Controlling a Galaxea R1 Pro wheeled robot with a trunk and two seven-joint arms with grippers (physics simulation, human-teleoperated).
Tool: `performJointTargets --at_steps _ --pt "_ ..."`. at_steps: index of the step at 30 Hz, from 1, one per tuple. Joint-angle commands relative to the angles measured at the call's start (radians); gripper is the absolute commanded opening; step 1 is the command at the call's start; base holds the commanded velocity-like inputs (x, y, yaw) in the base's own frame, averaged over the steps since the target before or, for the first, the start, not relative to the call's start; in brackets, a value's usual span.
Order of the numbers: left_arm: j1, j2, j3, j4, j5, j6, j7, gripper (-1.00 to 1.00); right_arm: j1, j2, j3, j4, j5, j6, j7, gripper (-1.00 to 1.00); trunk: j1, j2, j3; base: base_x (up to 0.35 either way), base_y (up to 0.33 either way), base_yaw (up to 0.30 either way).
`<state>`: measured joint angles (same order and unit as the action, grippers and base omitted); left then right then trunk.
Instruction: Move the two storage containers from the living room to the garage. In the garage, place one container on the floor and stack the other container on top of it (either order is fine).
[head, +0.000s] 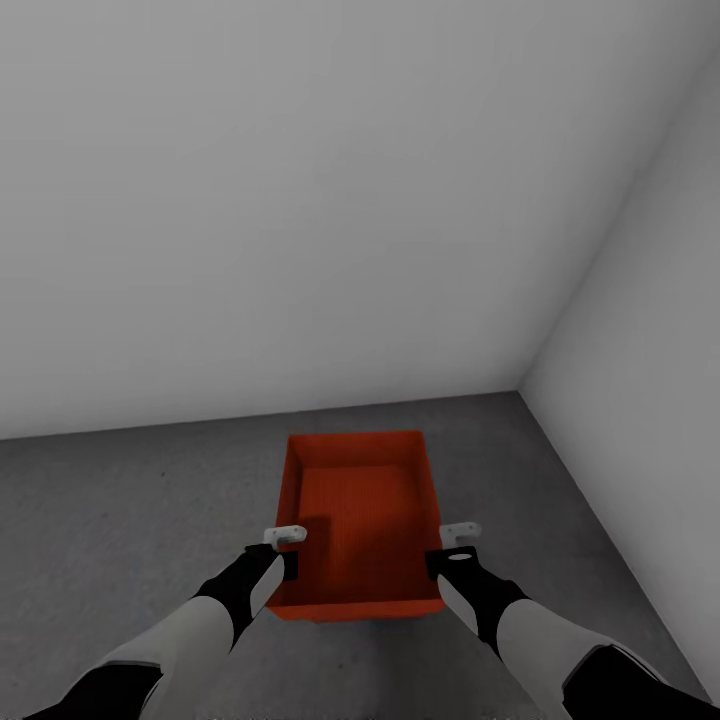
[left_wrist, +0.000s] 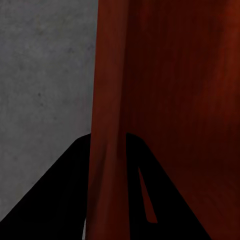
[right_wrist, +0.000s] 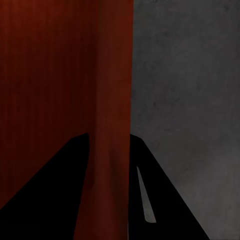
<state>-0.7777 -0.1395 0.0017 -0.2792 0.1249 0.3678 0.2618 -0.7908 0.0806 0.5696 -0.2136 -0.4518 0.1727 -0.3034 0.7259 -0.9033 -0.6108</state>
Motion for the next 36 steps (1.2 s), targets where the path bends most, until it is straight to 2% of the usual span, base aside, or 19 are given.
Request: performJointTargets --at_steps 1,16,36 --pt "0.0 0.009 -0.016 -0.005 -0.031 -0.032 0.03 -1.0 -0.001 -0.001 0.007 0.007 -0.013 0.007 -0.01 -1.0 0.0 -0.001 -0.002 0.007 0.0 0.0" --pt "0.0 0.009 -0.018 -0.005 -0.032 -0.034 0.03 -1.0 -0.001 -0.002 0.007 0.007 -0.013 0.007 -0.01 -1.0 0.0 -0.001 -0.027 0.236 0.0 0.0" --pt "0.0 0.009 -0.017 -0.005 -0.033 -0.035 0.03 -1.0 -0.001 -0.001 0.007 0.007 -0.013 0.007 -0.01 -1.0 0.0 -0.001 -0.059 0.015 0.0 0.0"
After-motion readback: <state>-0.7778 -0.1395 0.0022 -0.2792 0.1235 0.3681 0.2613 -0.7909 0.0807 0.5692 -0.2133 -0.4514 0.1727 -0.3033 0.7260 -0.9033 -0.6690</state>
